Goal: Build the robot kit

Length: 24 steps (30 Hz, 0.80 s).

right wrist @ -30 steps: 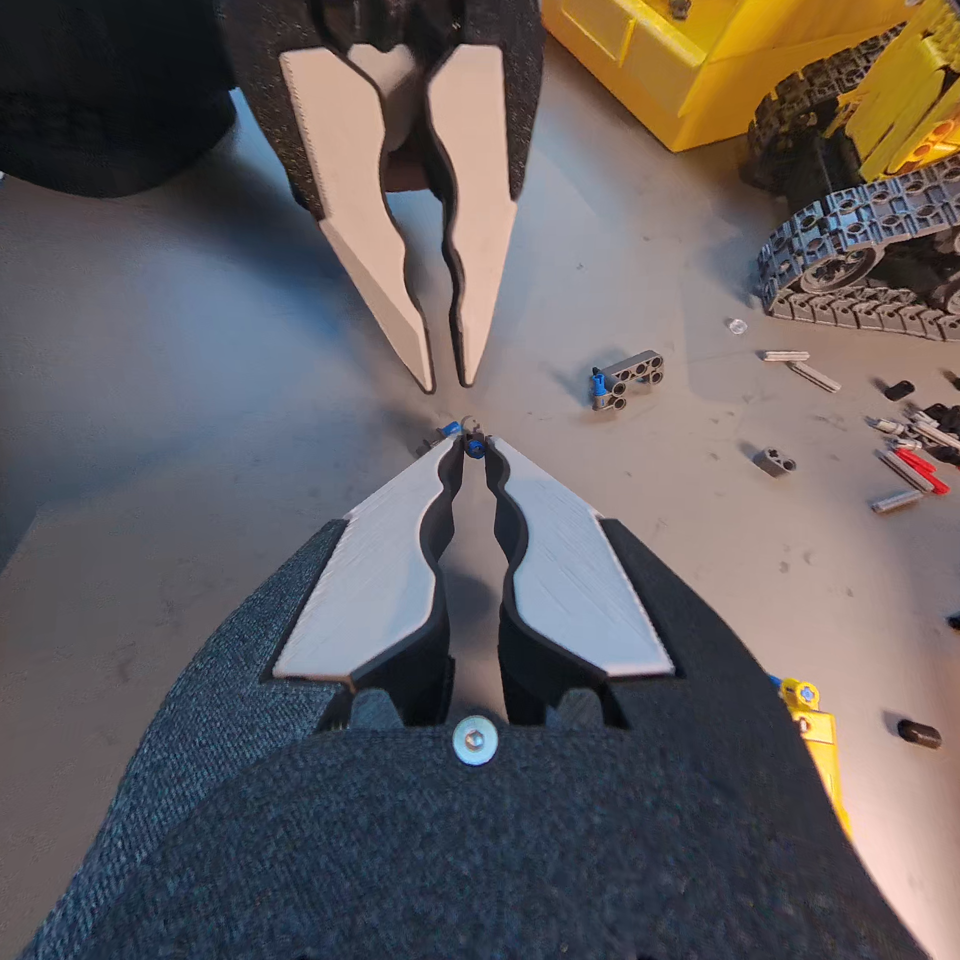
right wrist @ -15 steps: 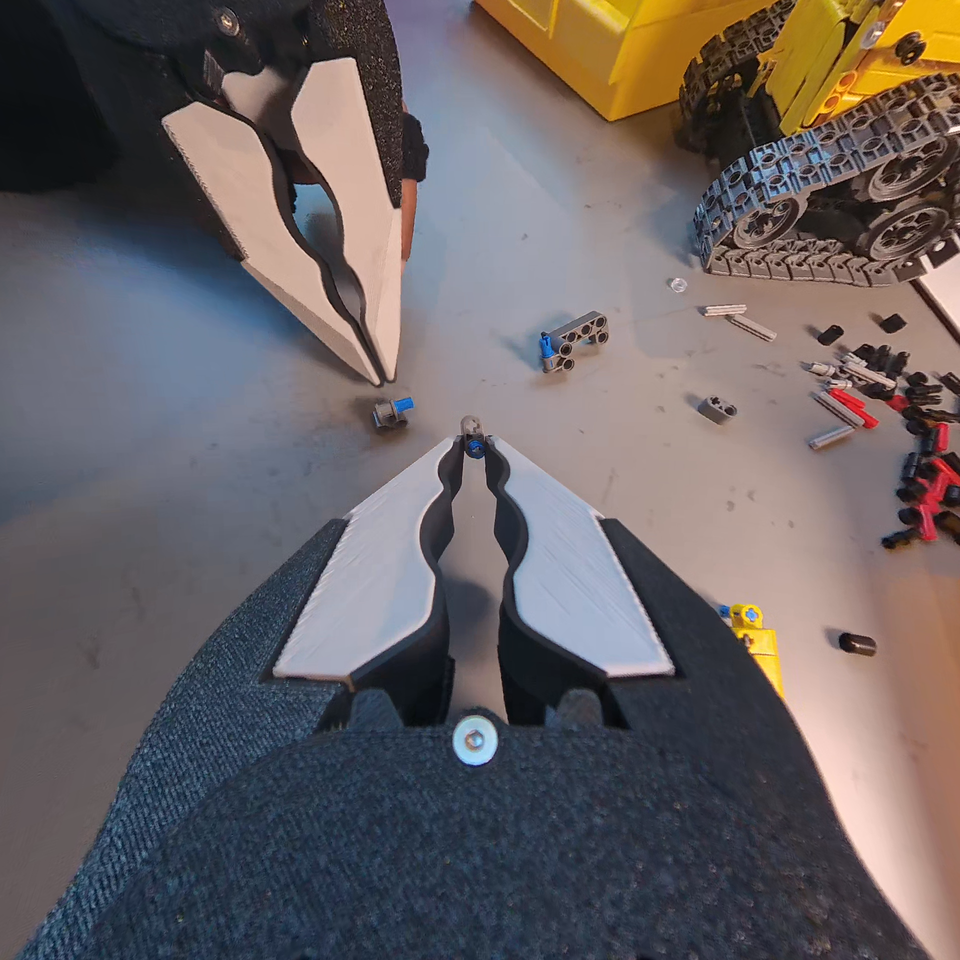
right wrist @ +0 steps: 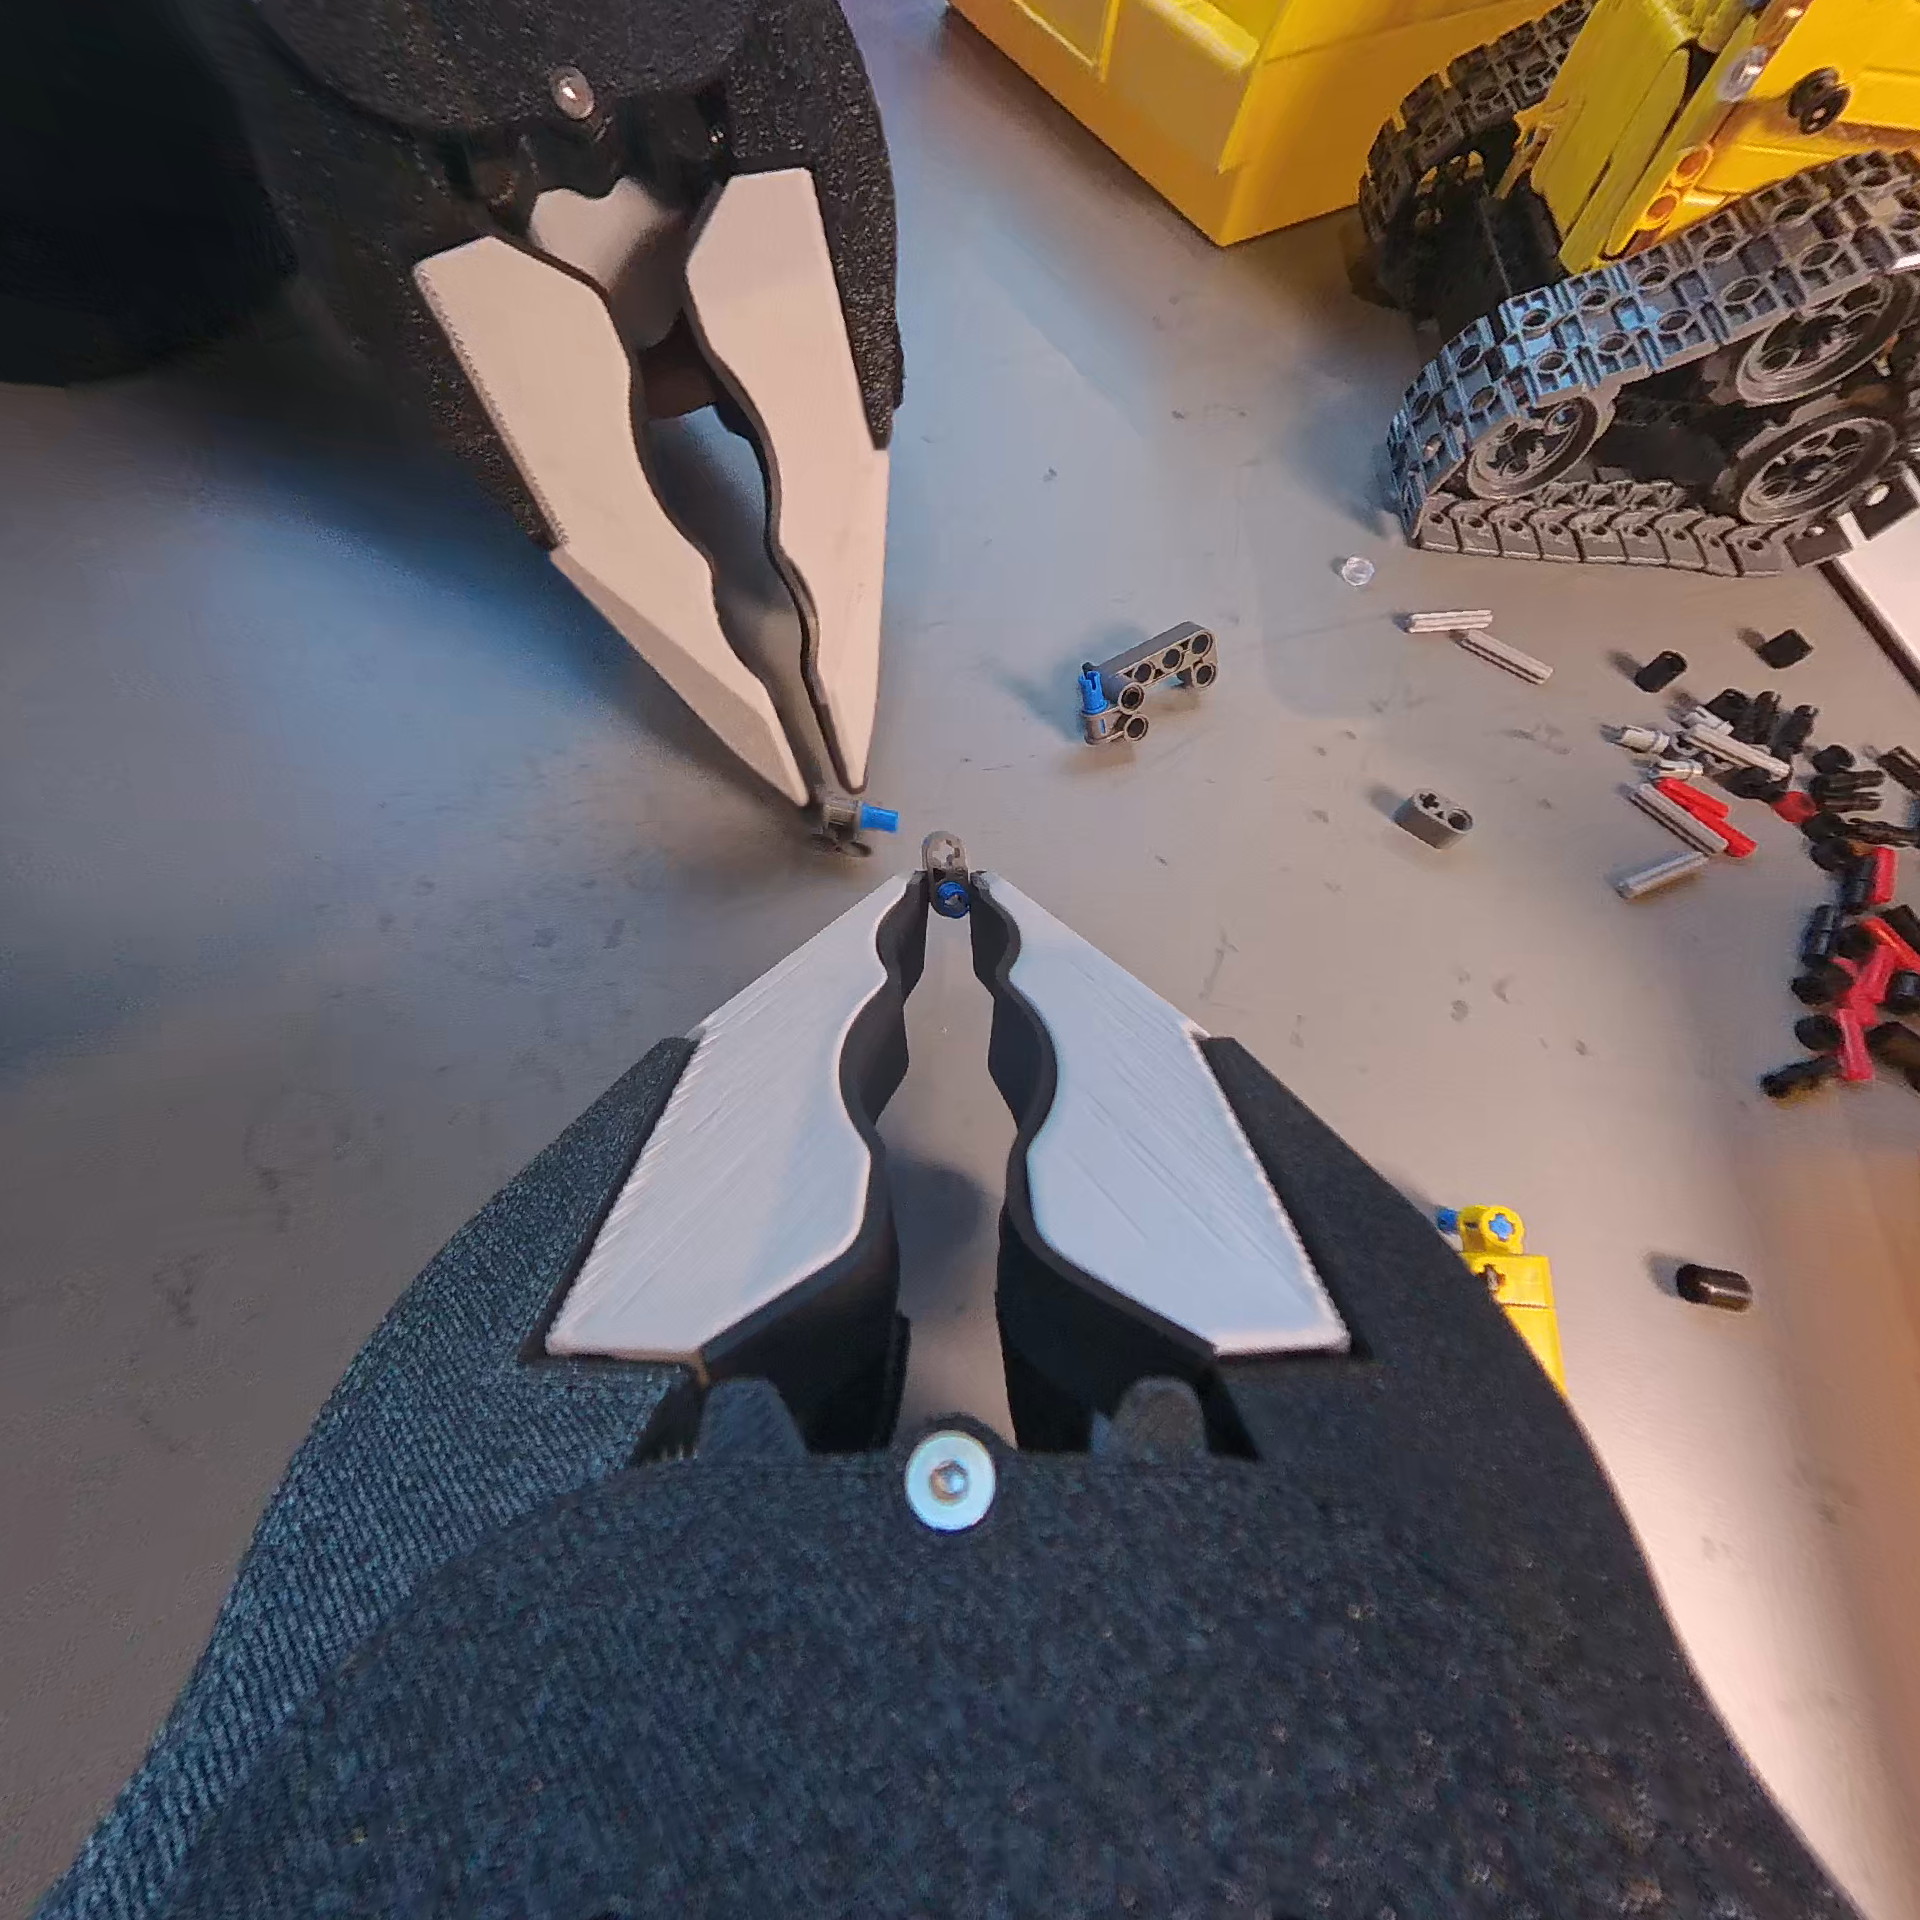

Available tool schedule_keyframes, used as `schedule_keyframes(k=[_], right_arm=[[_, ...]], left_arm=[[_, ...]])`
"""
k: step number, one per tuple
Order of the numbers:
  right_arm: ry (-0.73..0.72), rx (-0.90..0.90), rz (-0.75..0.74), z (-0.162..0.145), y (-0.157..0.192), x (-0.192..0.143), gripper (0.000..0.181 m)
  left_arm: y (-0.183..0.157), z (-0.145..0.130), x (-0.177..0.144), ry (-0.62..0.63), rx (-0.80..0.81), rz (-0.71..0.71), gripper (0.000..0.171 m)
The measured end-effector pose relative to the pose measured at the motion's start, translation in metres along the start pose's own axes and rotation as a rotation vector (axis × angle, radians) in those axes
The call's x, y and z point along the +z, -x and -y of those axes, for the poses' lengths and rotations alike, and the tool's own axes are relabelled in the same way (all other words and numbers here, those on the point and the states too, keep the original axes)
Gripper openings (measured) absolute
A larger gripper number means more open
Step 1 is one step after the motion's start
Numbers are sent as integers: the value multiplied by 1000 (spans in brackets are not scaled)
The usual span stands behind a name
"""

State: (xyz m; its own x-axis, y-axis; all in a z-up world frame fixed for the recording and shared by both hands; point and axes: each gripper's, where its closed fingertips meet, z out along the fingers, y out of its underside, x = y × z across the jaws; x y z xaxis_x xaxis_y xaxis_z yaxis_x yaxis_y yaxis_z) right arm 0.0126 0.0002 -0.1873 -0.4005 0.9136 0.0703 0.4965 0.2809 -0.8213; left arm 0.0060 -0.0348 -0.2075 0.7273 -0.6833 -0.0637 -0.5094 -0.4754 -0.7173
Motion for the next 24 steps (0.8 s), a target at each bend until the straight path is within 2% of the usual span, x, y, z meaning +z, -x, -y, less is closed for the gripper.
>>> schedule_keyframes(k=[6,9,12,17,24], right_arm=[[-3,0,-7,0,-2,-3,8],[-4,3,-9,0,-4,-4,8],[0,2,-8,-1,-3,-3,8],[0,-1,-7,-1,-2,-4,8],[0,1,-4,-1,-3,-4,8]], left_arm=[[21,-6,-7,-2,-37,44,9],[11,8,-11,-66,-41,14,8],[7,15,-7,-69,-65,28,14],[12,12,1,-50,-104,37,2],[28,-1,-5,-21,-156,45,0]])
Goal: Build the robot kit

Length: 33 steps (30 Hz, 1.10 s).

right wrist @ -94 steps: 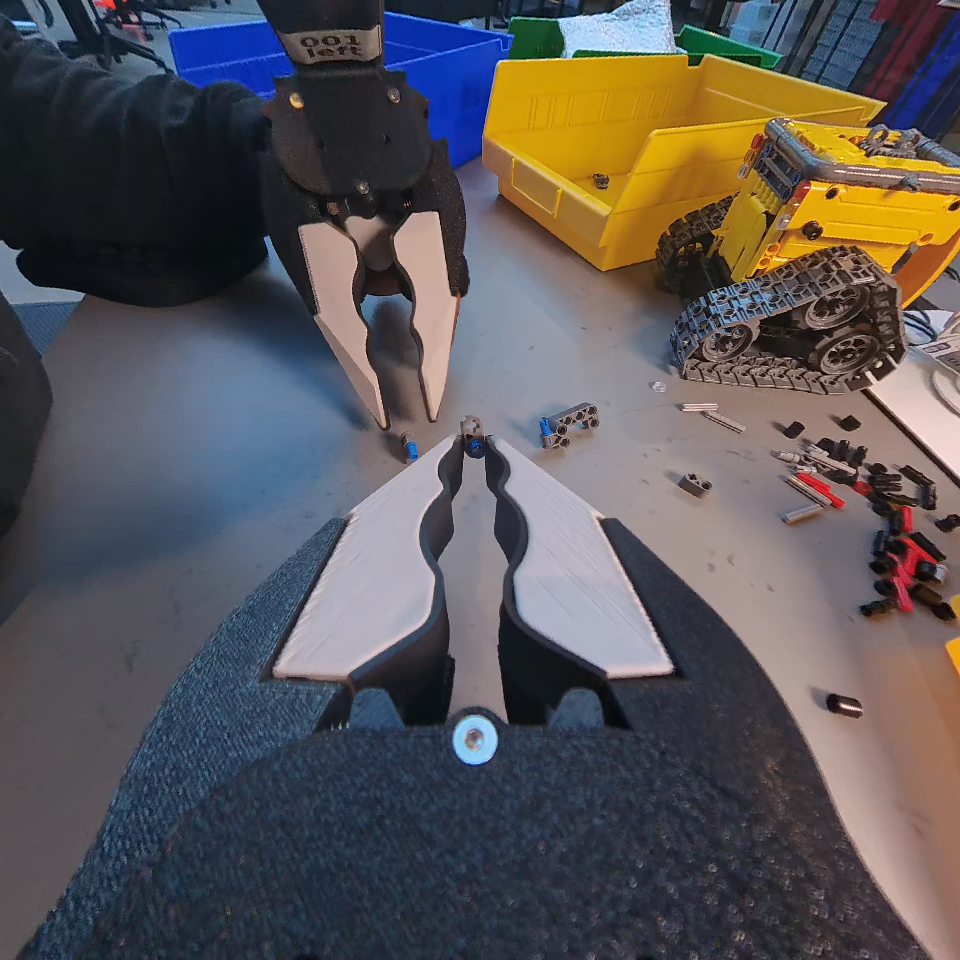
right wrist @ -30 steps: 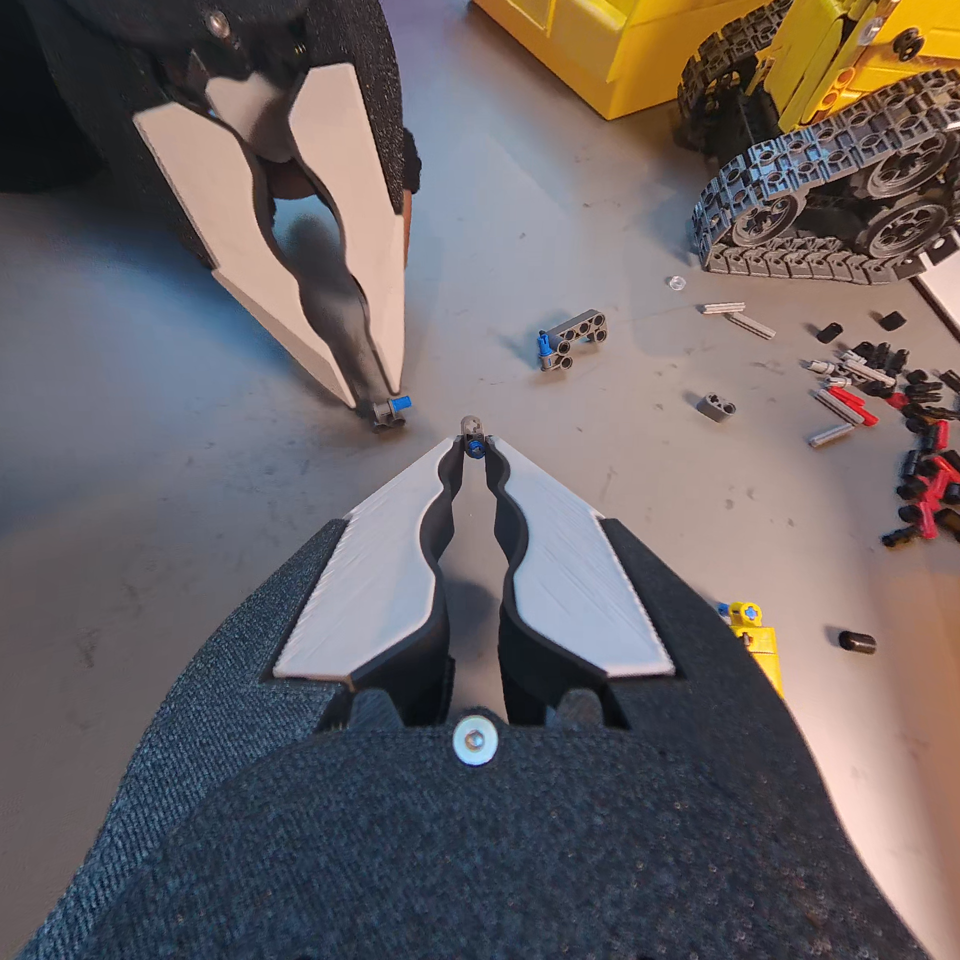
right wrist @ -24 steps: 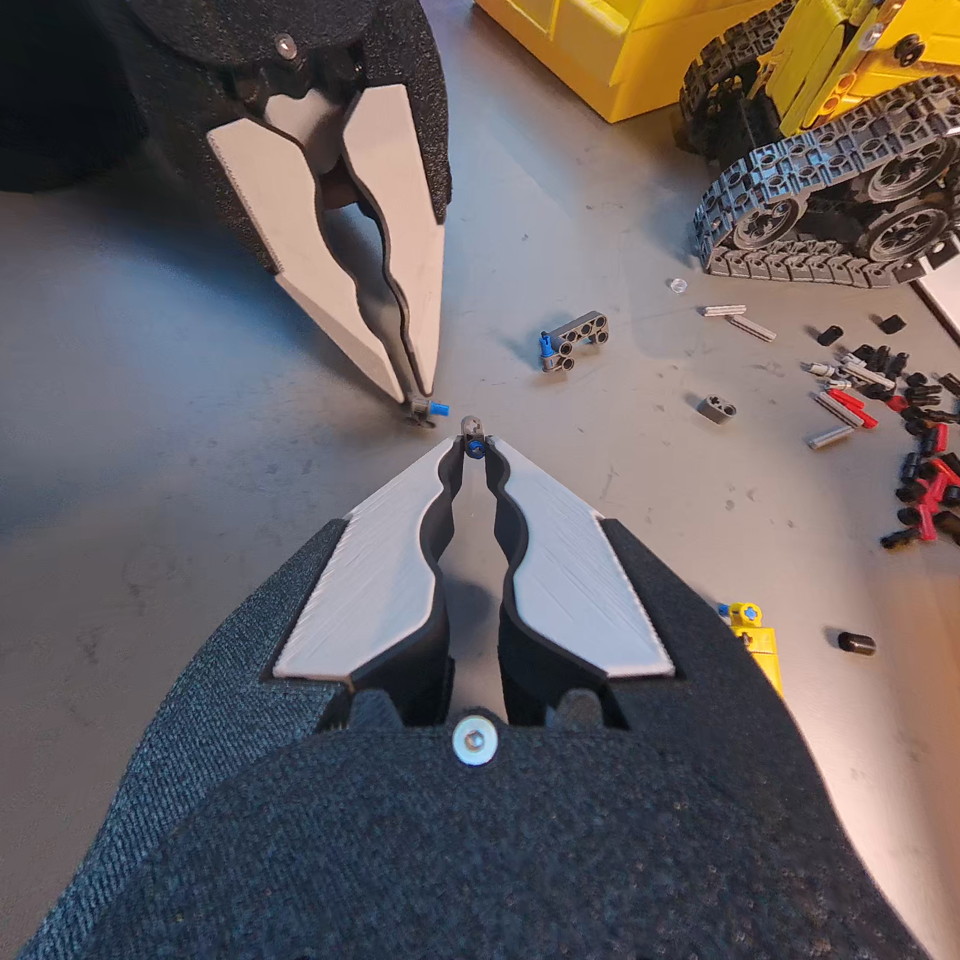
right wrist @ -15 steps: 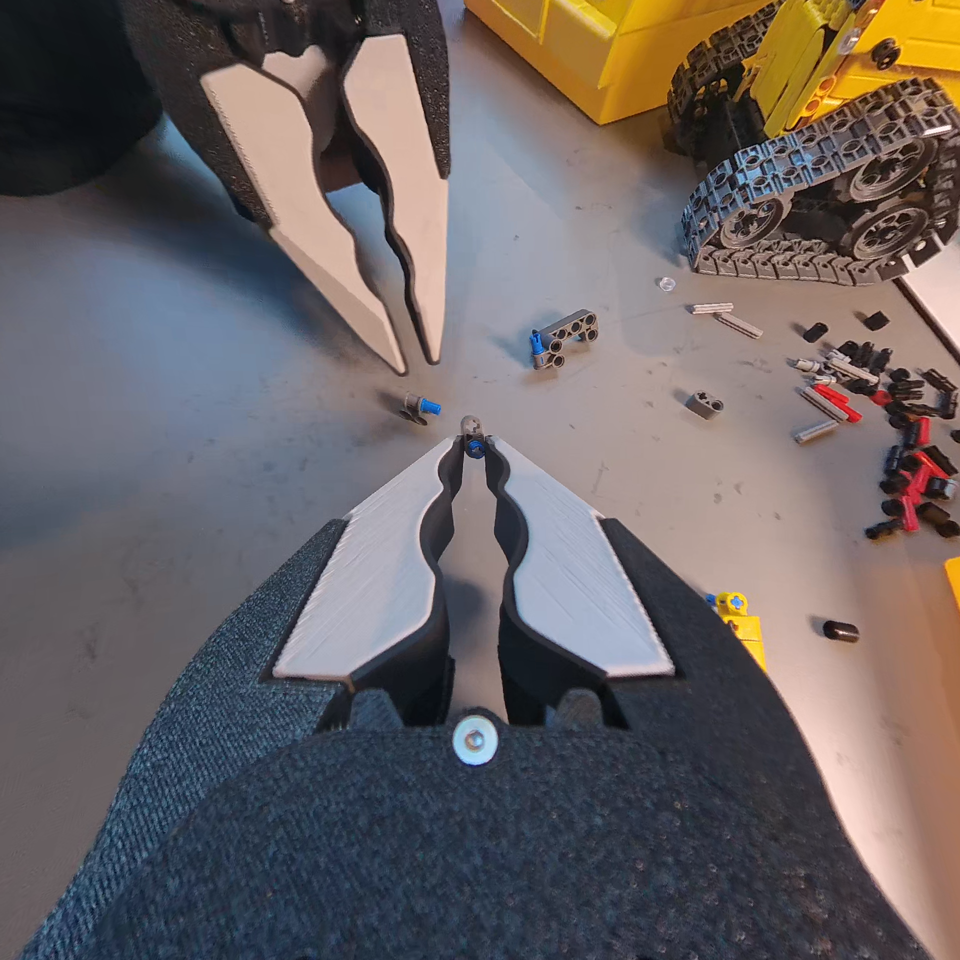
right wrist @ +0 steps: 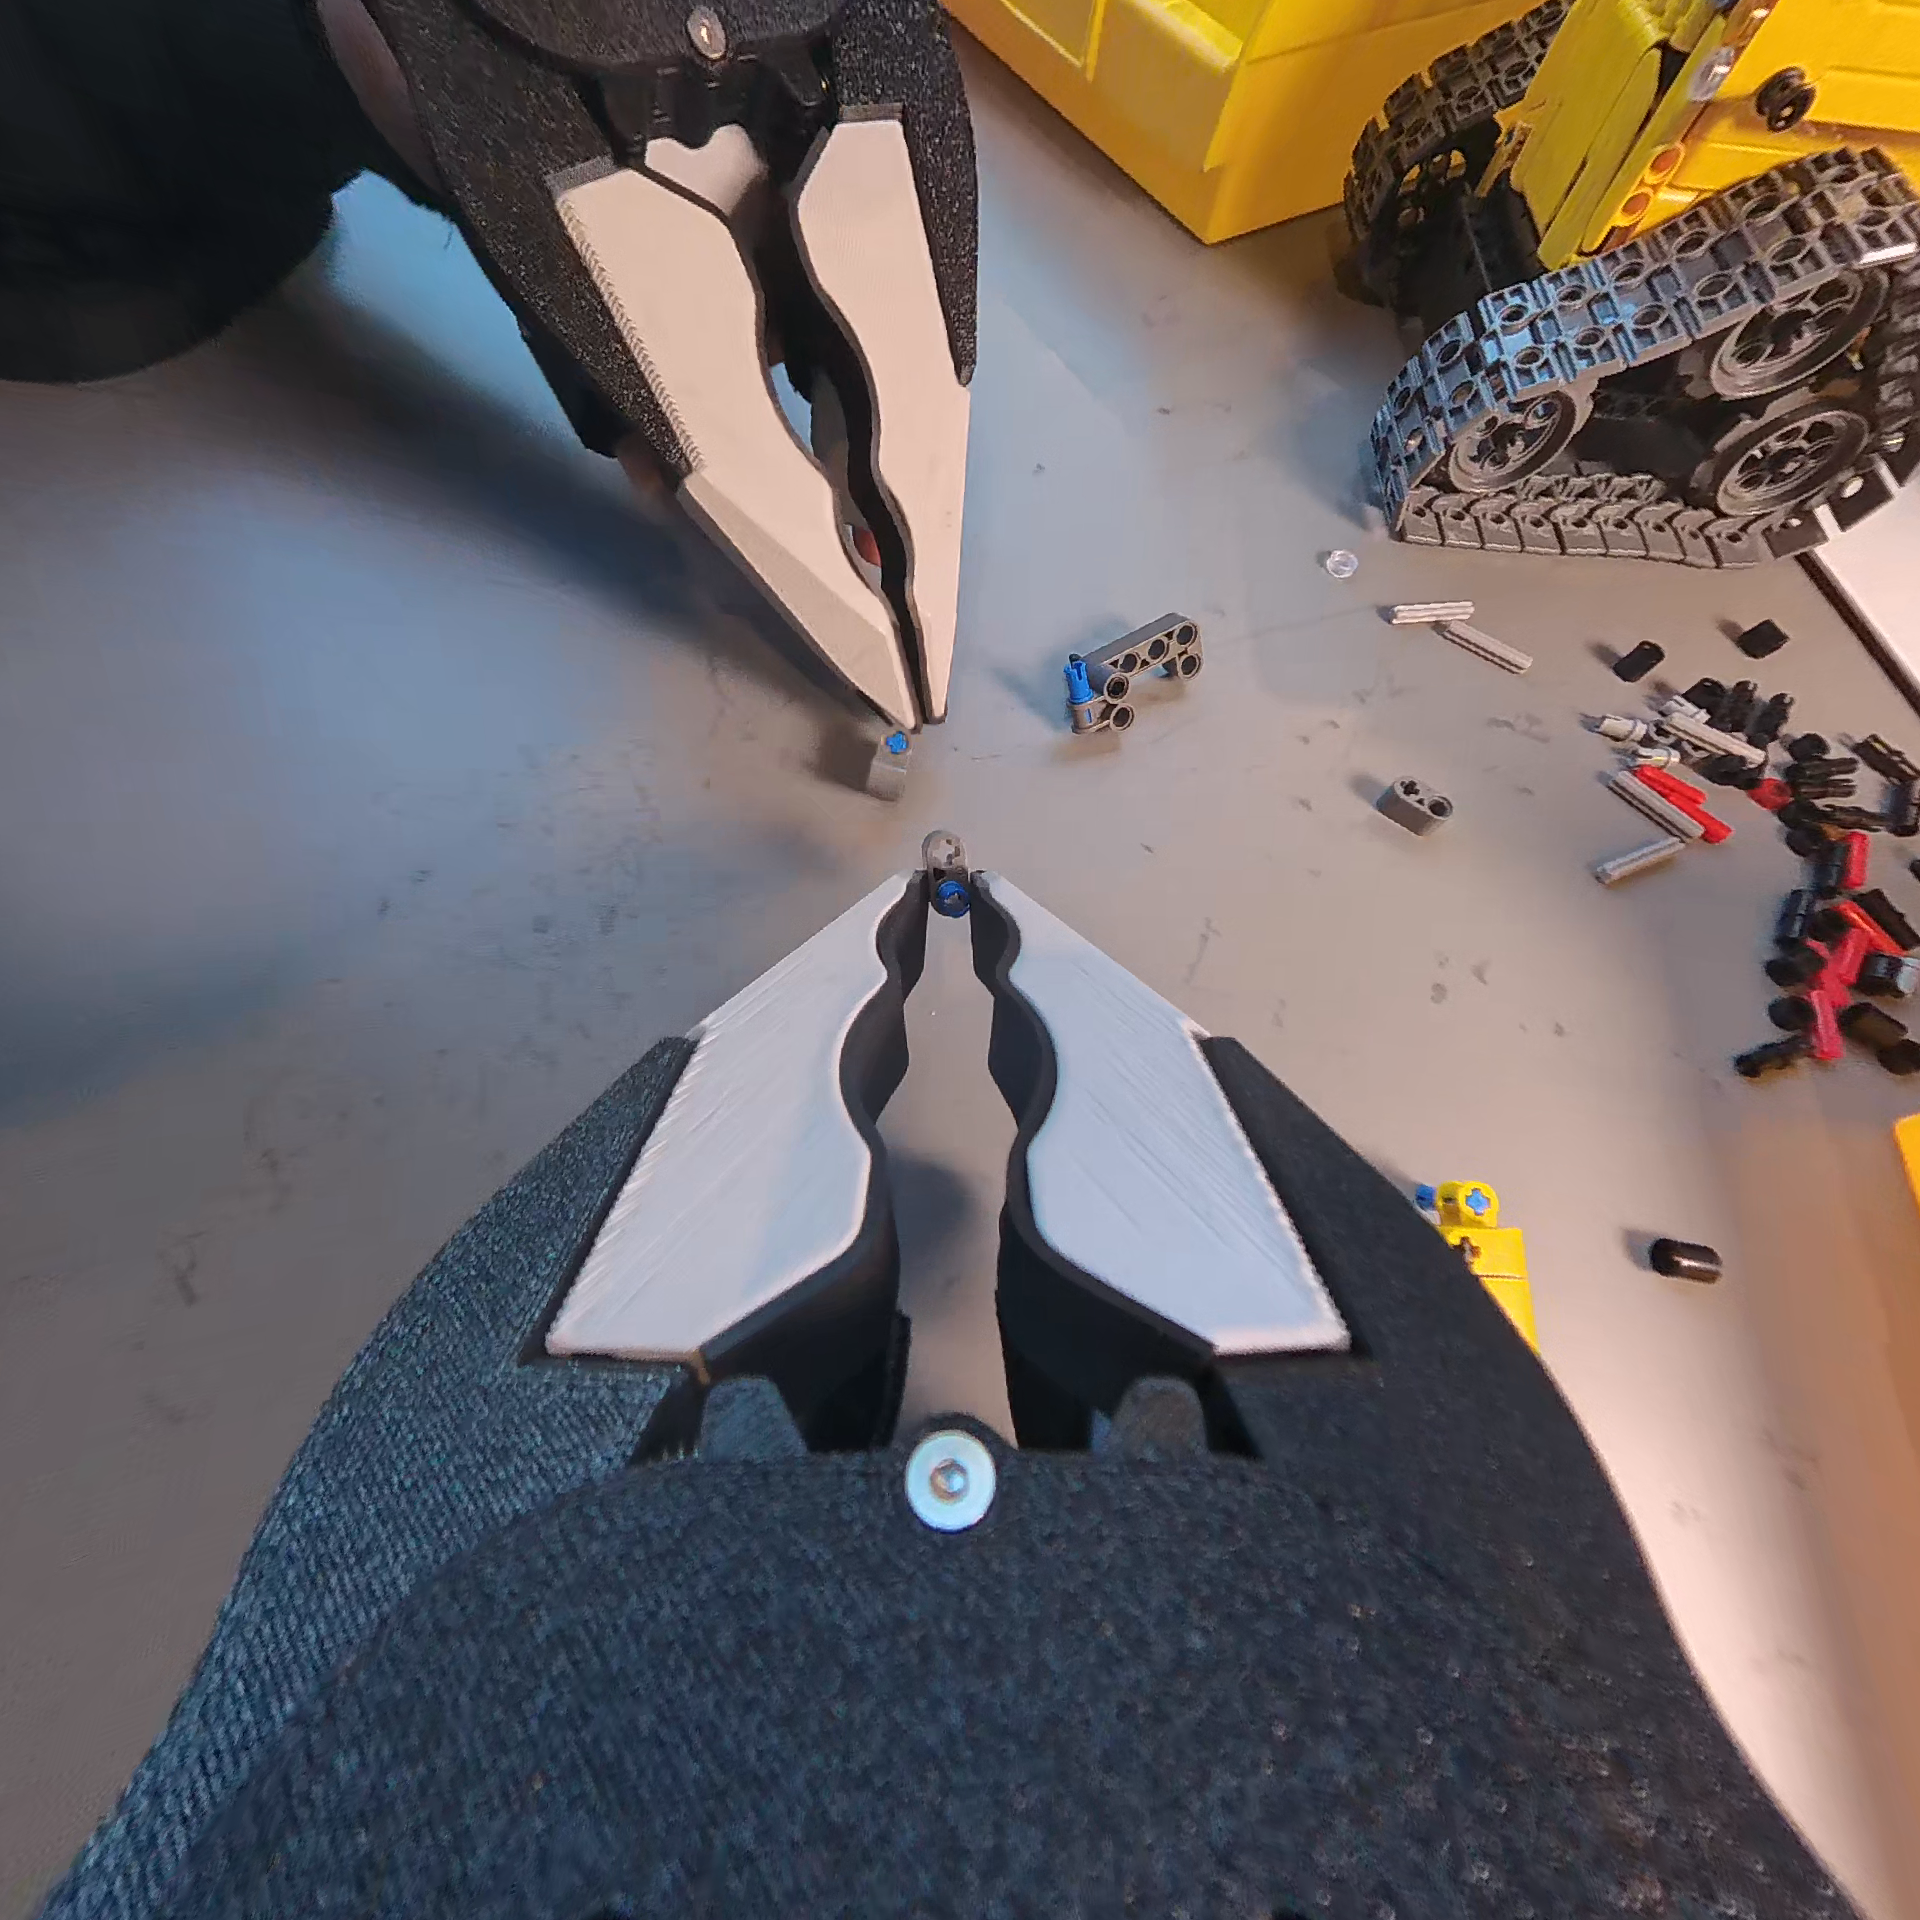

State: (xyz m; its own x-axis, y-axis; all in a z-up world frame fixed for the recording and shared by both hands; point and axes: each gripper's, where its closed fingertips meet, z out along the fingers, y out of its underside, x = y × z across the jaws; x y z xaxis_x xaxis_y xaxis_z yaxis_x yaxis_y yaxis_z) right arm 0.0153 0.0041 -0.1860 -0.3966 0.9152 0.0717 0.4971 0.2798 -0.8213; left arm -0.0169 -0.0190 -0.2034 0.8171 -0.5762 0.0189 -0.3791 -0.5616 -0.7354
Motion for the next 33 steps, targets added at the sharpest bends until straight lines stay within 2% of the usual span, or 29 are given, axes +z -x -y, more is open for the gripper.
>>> schedule_keyframes(k=[6,11,16,18,20,23,26,29,33], right_arm=[[-4,4,1,0,-1,-1,8],[-2,2,9,-1,1,1,8],[1,-1,15,-1,3,3,8],[0,-4,14,0,3,3,8],[0,-7,13,0,3,3,8],[2,-10,11,-1,3,2,8],[1,-12,10,-1,2,1,8],[1,-14,8,-1,2,0,8],[2,-13,8,-1,2,1,8]], left_arm=[[2,-6,-6,20,25,0,3],[-1,0,-11,-15,47,0,6],[-9,3,-3,2,67,-22,16],[-9,5,0,-2,85,-10,8],[-12,5,1,1,150,-4,0],[-22,3,0,-1,298,-12,0],[-36,-5,-3,9,381,-66,0],[-40,-12,-8,19,358,-103,4],[-28,-11,-16,36,205,-74,10]])
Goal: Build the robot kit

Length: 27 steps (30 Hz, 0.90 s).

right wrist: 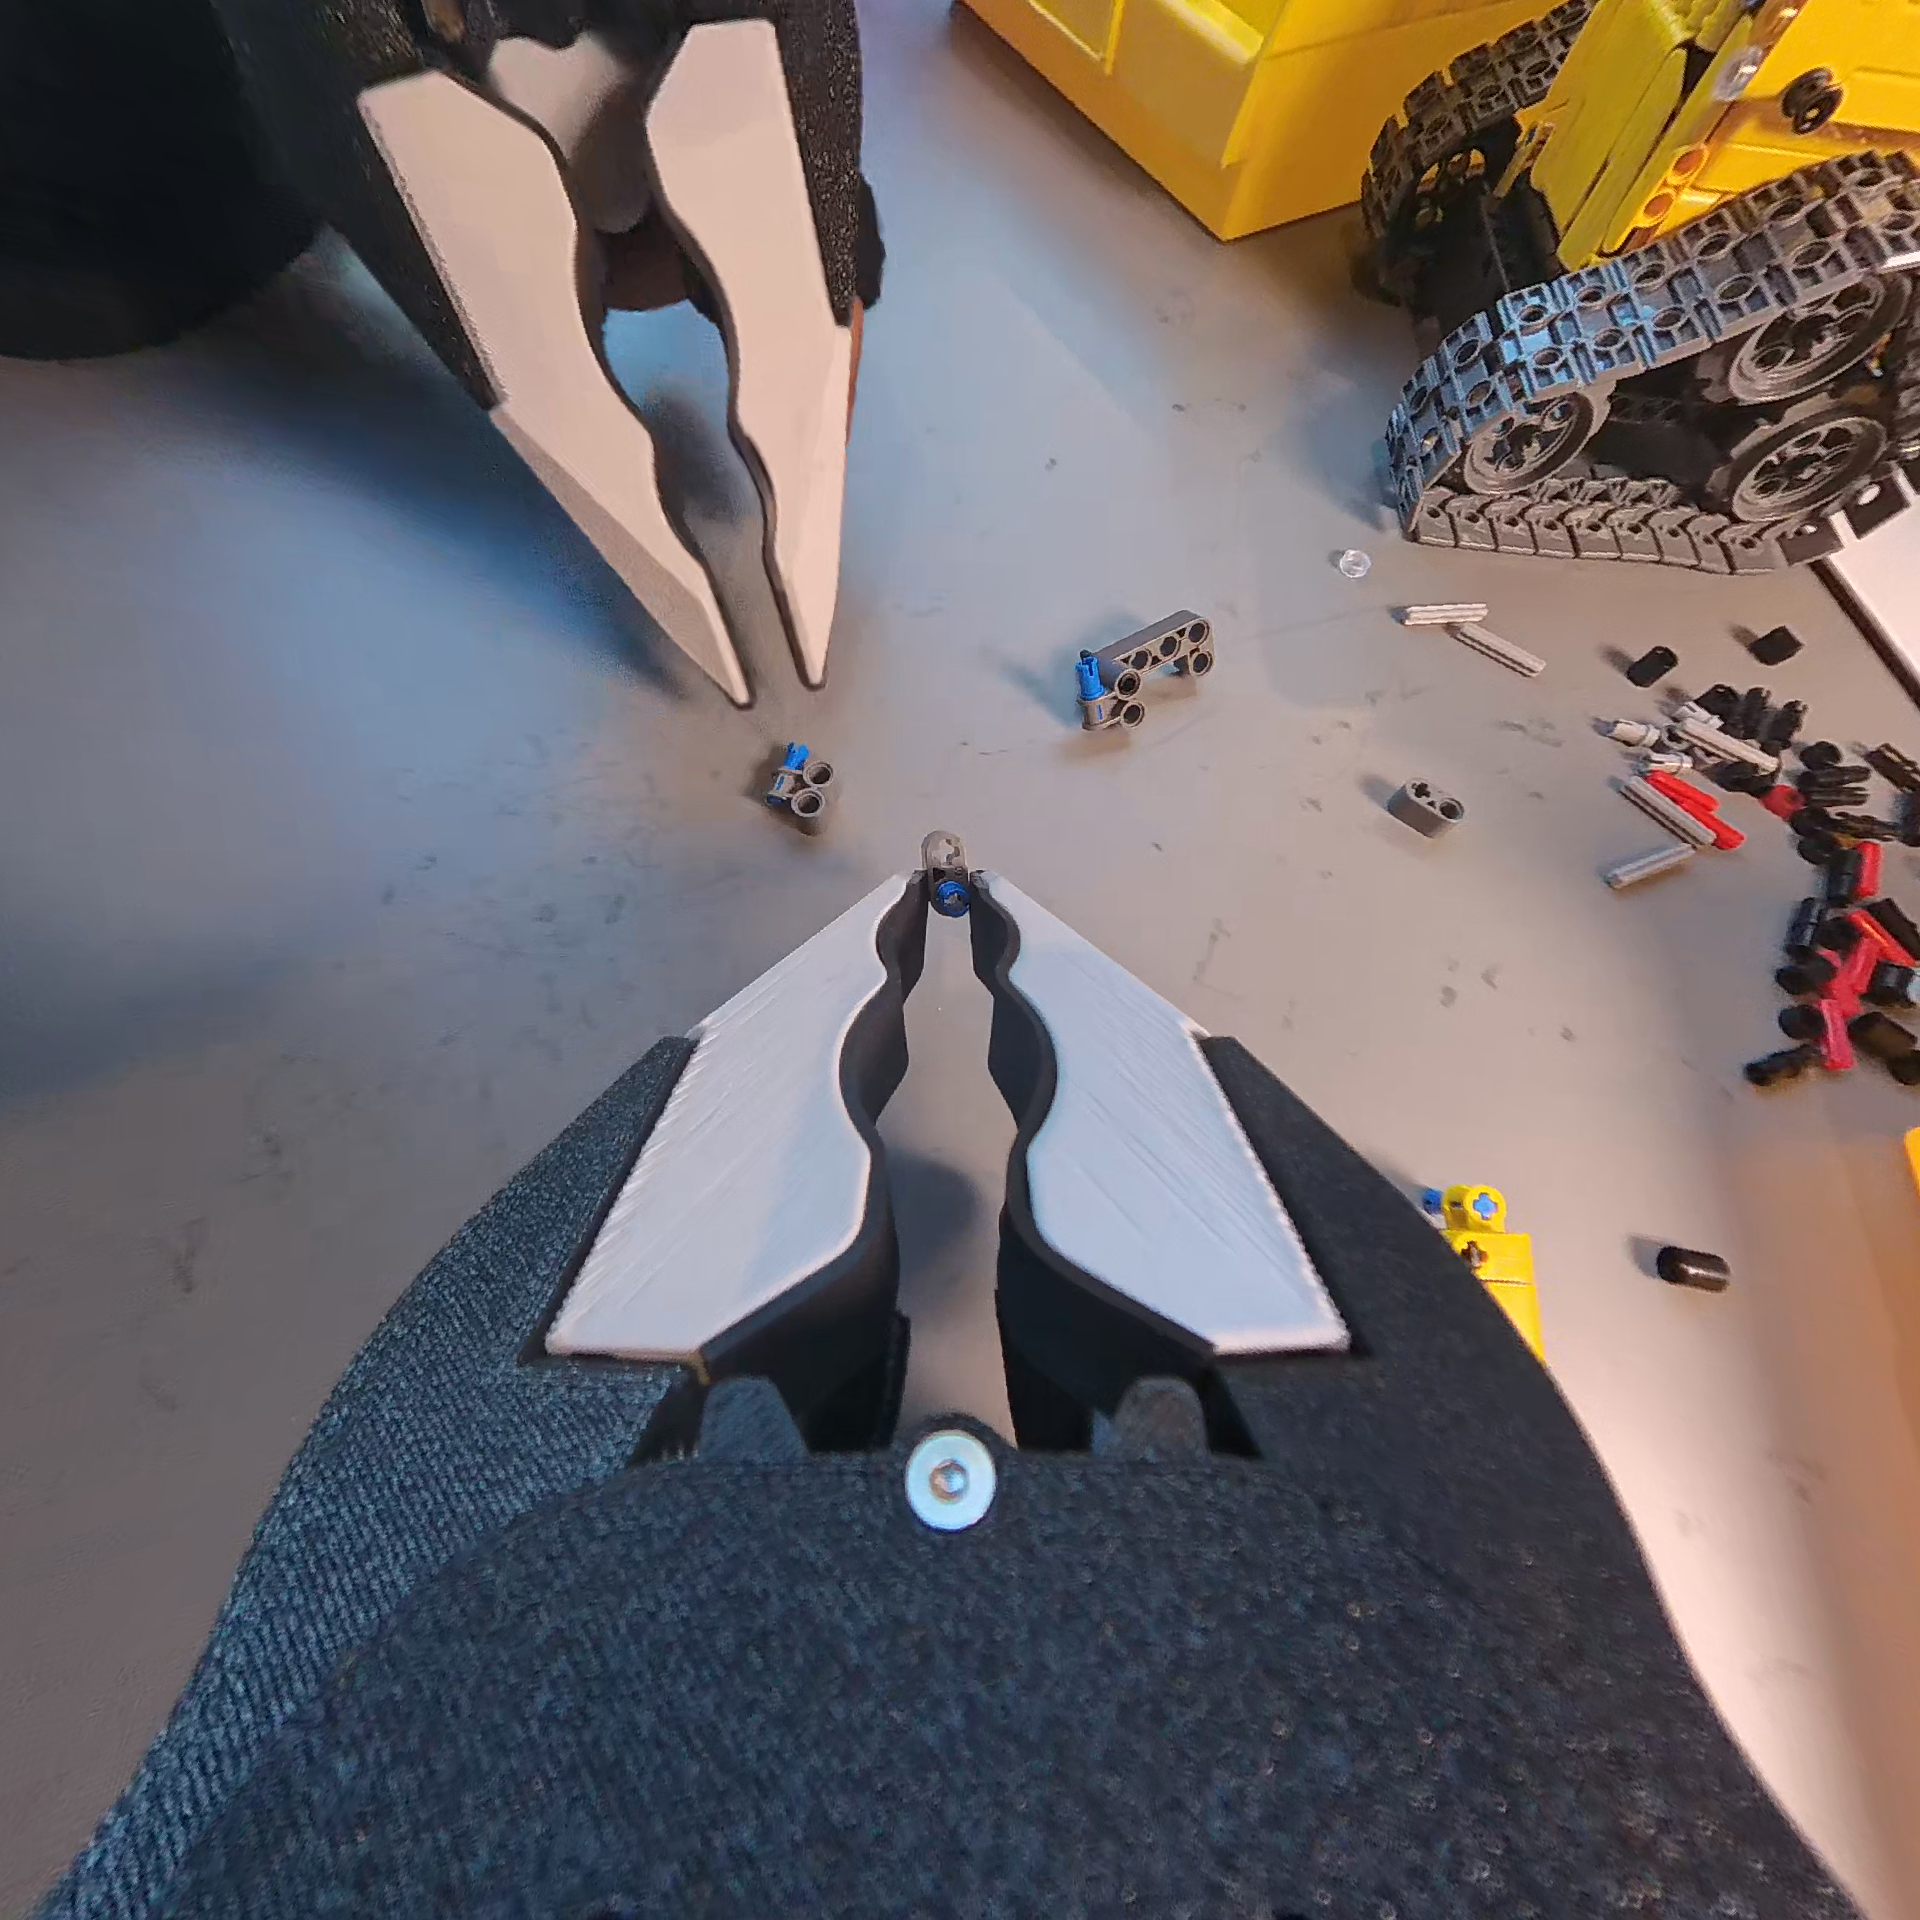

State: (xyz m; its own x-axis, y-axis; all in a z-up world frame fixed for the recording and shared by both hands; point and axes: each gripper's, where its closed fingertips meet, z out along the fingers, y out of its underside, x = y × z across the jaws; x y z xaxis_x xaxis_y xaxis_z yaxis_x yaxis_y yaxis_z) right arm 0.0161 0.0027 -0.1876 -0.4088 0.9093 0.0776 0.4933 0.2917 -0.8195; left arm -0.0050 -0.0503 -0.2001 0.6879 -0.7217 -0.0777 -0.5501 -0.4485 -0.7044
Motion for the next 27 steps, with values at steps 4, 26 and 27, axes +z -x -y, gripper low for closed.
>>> schedule_keyframes(k=[4,26,27], right_arm=[[0,8,4,-1,0,1,8],[-3,-2,-8,1,-3,-2,8],[-5,-3,-9,1,-2,-3,8]], left_arm=[[-5,3,3,31,-80,-7,17],[9,2,22,36,-128,41,29],[10,2,22,31,-124,41,27]])
